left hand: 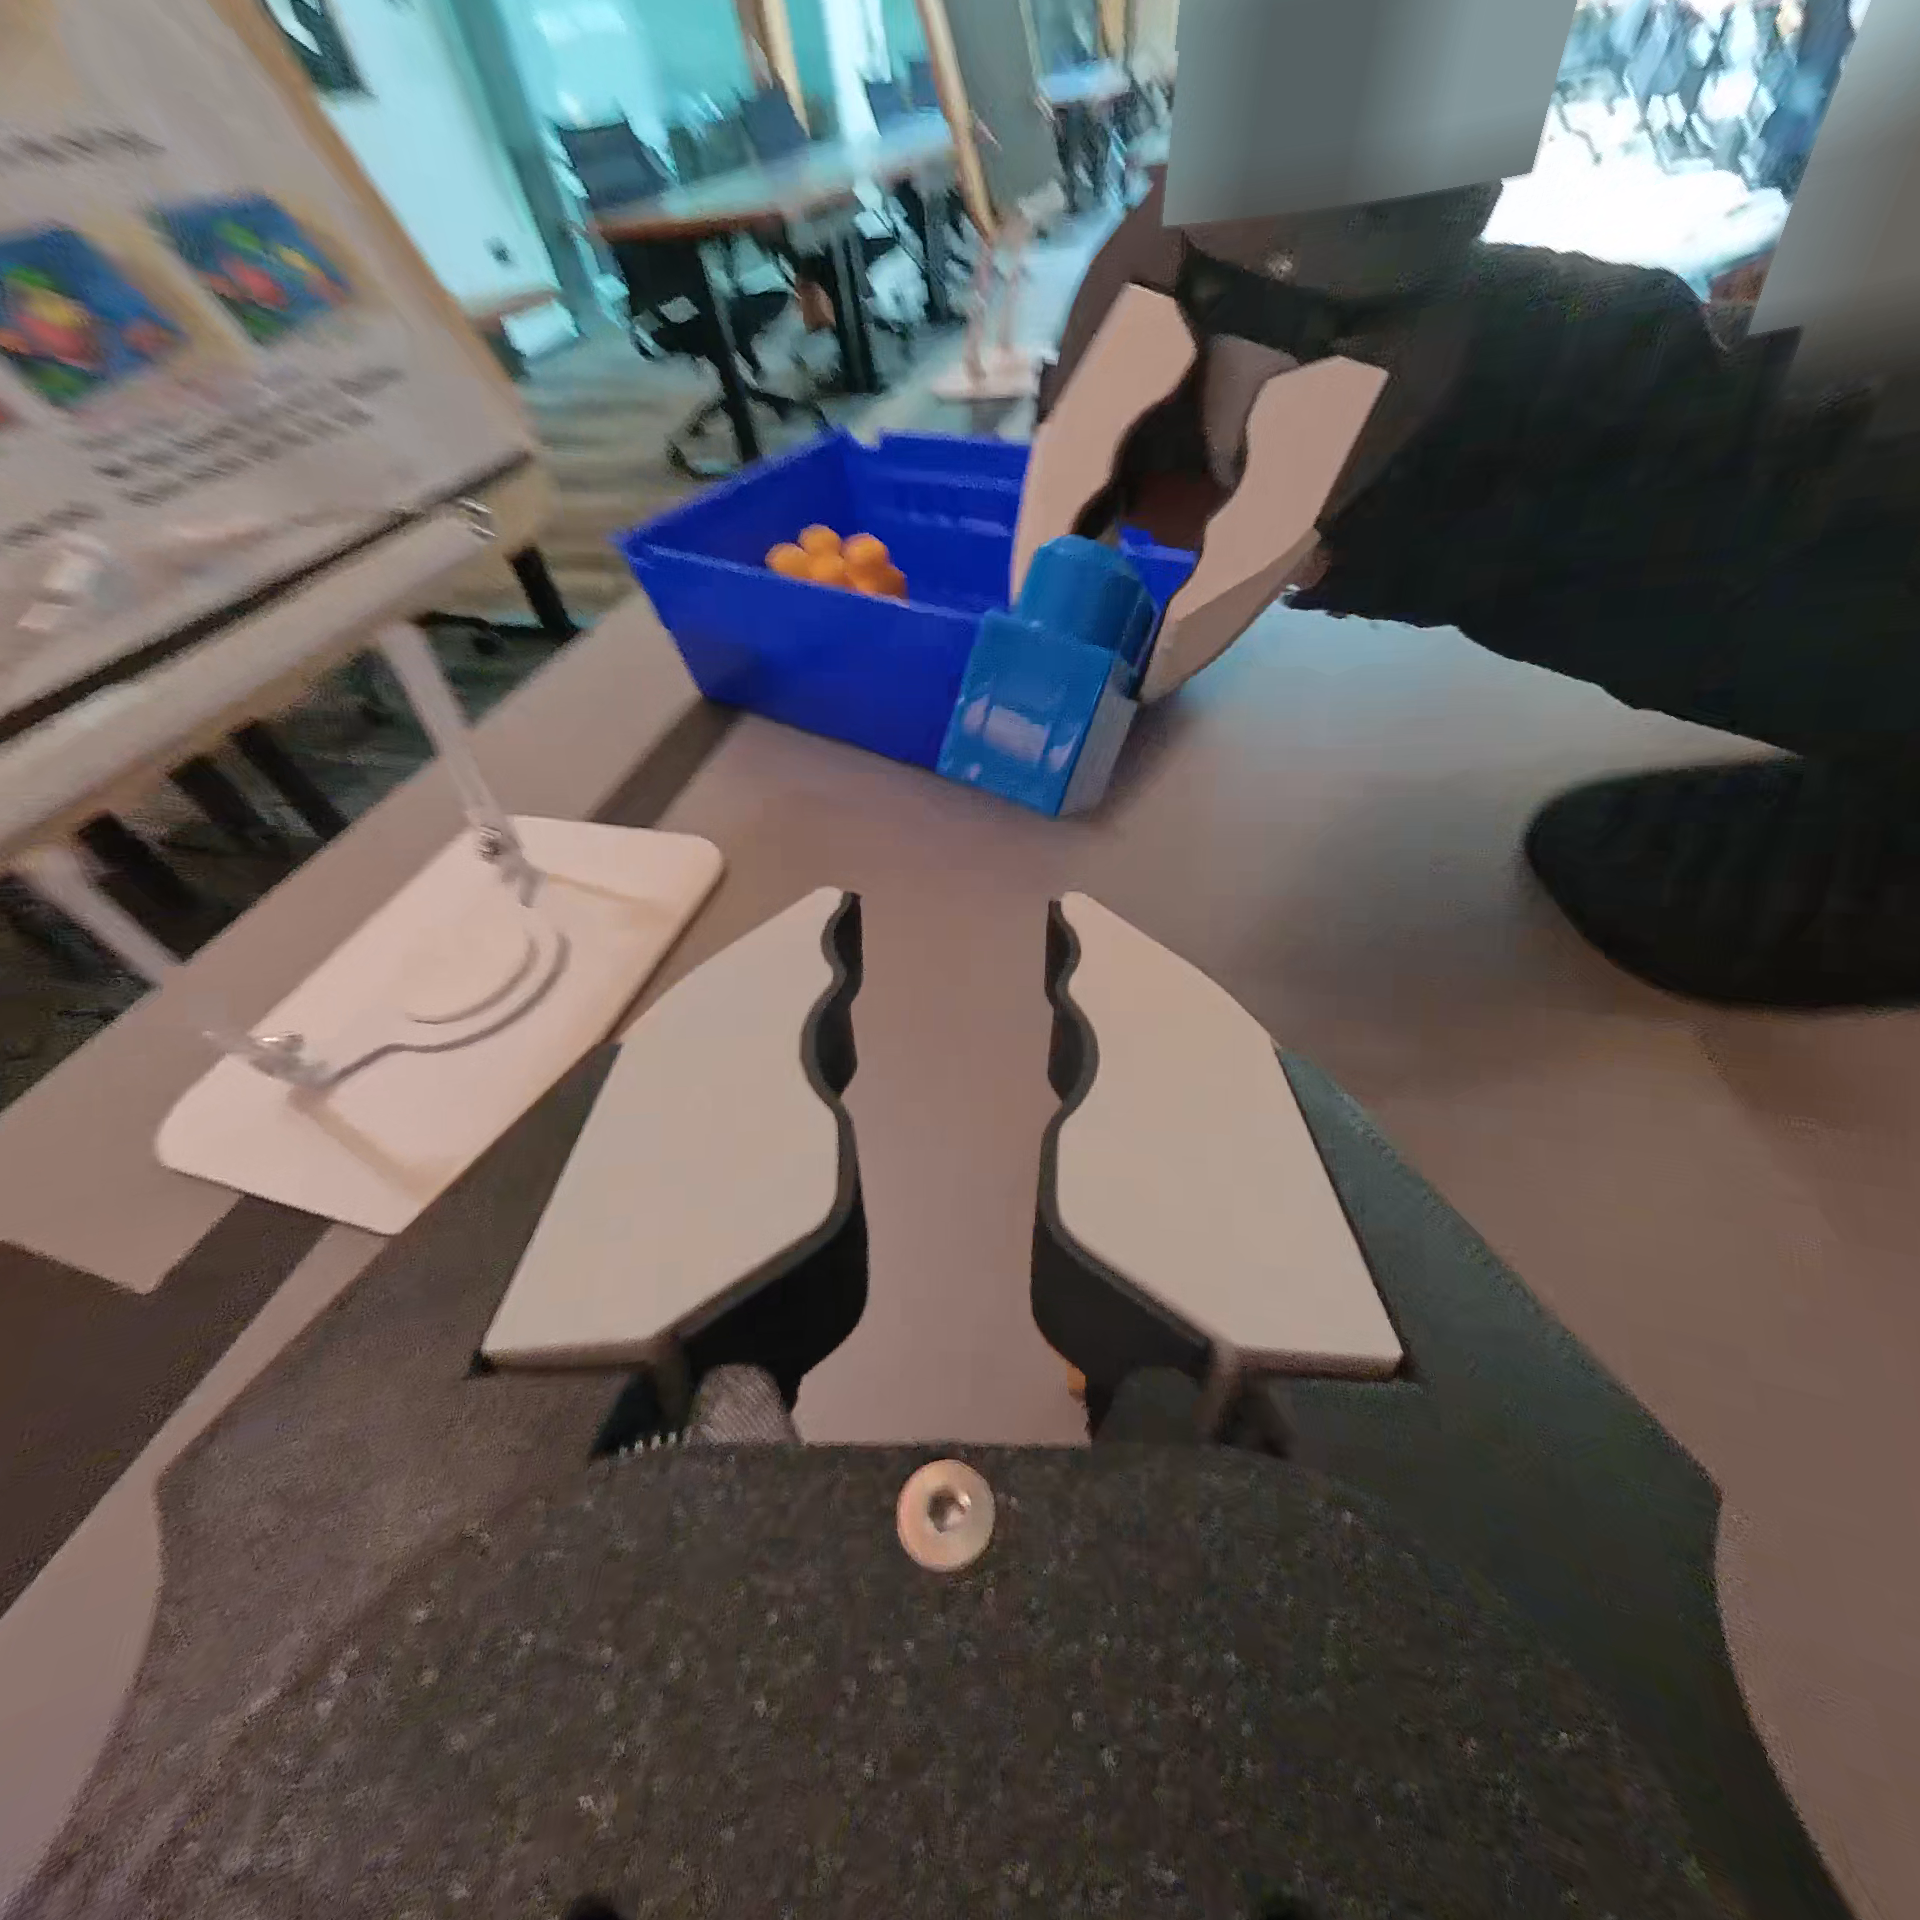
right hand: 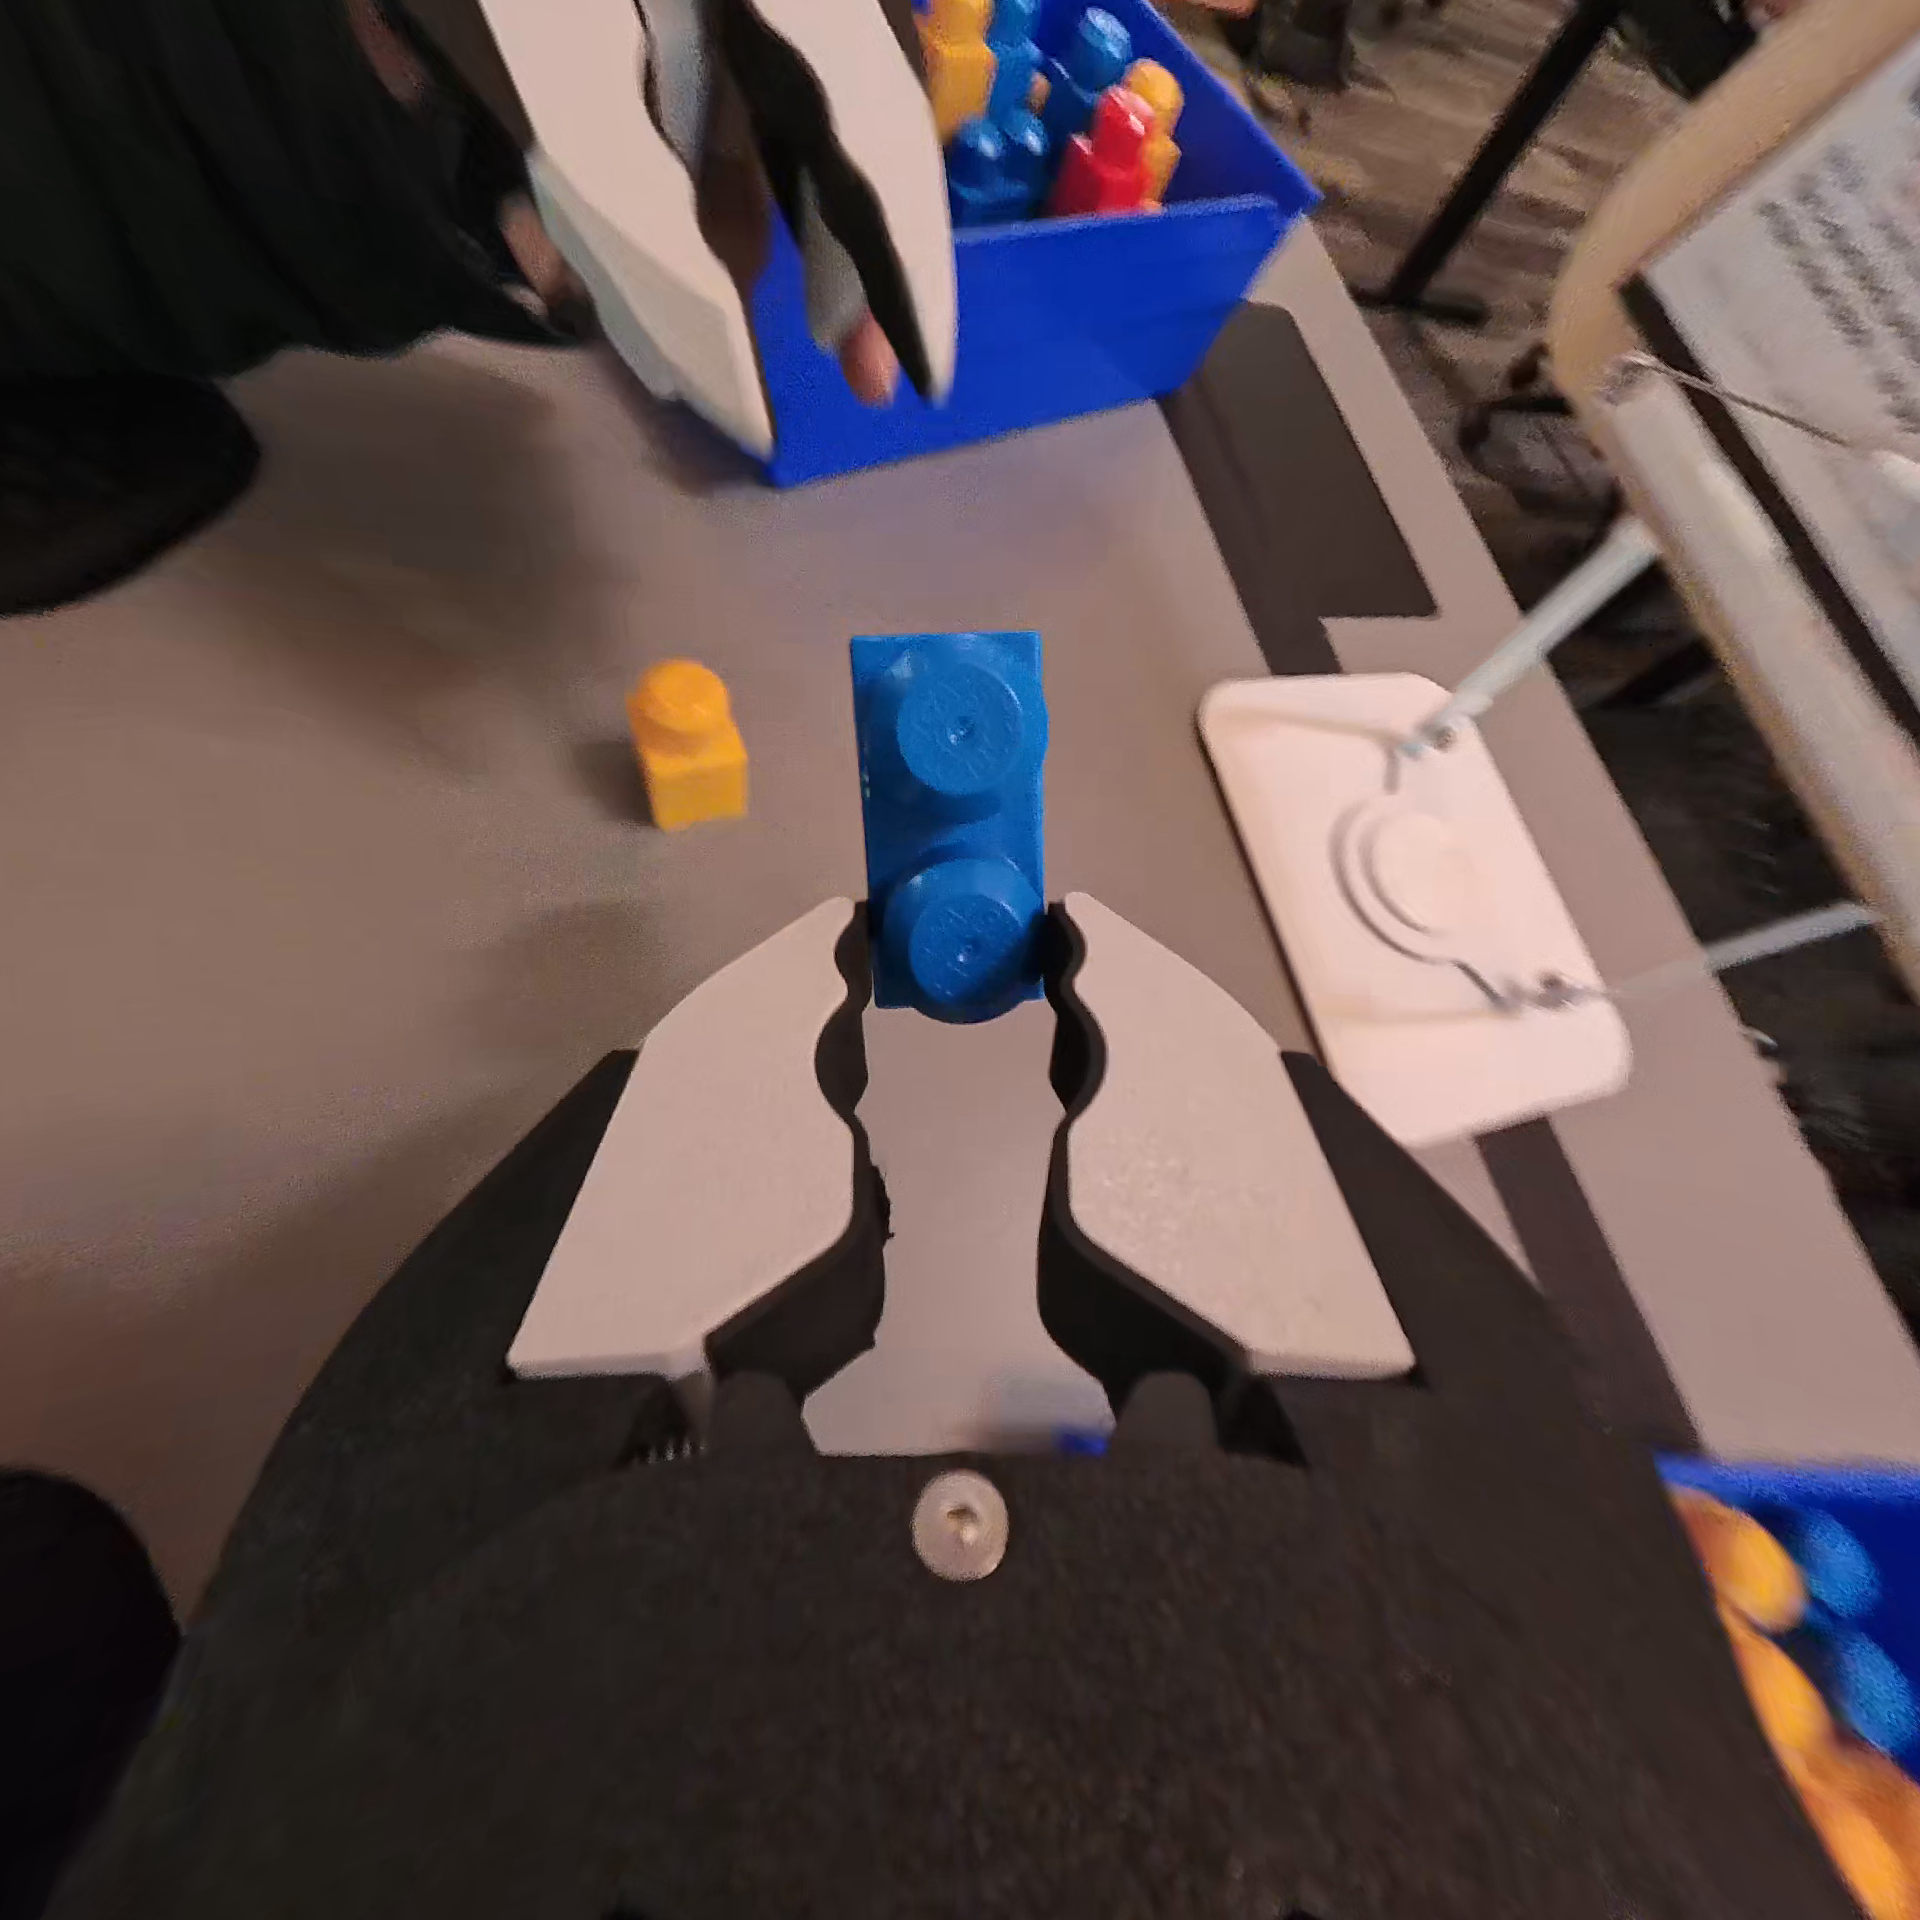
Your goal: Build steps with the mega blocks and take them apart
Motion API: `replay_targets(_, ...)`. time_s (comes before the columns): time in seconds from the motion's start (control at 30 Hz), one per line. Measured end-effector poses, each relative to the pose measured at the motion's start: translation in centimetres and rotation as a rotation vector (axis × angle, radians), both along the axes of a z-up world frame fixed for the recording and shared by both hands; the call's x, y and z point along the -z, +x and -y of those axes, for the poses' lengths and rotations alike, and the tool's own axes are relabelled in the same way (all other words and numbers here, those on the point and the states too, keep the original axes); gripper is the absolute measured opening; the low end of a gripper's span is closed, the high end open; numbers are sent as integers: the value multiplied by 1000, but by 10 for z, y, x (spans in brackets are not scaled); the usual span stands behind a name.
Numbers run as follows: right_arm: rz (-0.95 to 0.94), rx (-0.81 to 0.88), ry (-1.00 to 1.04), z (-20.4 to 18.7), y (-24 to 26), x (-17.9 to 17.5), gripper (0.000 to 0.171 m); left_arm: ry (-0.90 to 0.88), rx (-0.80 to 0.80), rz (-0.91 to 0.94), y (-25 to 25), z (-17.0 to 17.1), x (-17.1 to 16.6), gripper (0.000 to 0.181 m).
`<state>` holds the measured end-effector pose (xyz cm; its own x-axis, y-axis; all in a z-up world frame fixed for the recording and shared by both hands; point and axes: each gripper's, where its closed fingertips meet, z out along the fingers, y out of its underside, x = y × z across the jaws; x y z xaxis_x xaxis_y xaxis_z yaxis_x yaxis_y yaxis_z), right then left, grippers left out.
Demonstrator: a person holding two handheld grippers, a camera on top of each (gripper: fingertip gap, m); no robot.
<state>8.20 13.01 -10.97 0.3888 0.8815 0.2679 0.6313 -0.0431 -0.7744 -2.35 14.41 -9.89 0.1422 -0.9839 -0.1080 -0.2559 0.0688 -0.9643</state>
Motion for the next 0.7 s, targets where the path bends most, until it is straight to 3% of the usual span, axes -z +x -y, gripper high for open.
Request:
replay_targets(0.1, 143, 90, 1, -21, 53, -13, 32, 15, -115, 138, -15, -20, -22, 22)
replay_targets(0.17, 232, 155, -21, -36, 91, -20, 32, 44, -221, 237, -28, -36, -37, 2)
replay_targets(0.37, 395, 315, -136, -69, 191, -23, 32, 77, -497, 391, -65, -69, -56, 0)
replay_targets(0.53, 474, 403, -267, -84, 259, 5, 32, 62, -569, 395, -76, -79, -51, 0)
replay_targets(0.7, 499, 429, -389, -94, 294, 49, 32, 66, -582, 373, -76, -82, -46, 0)
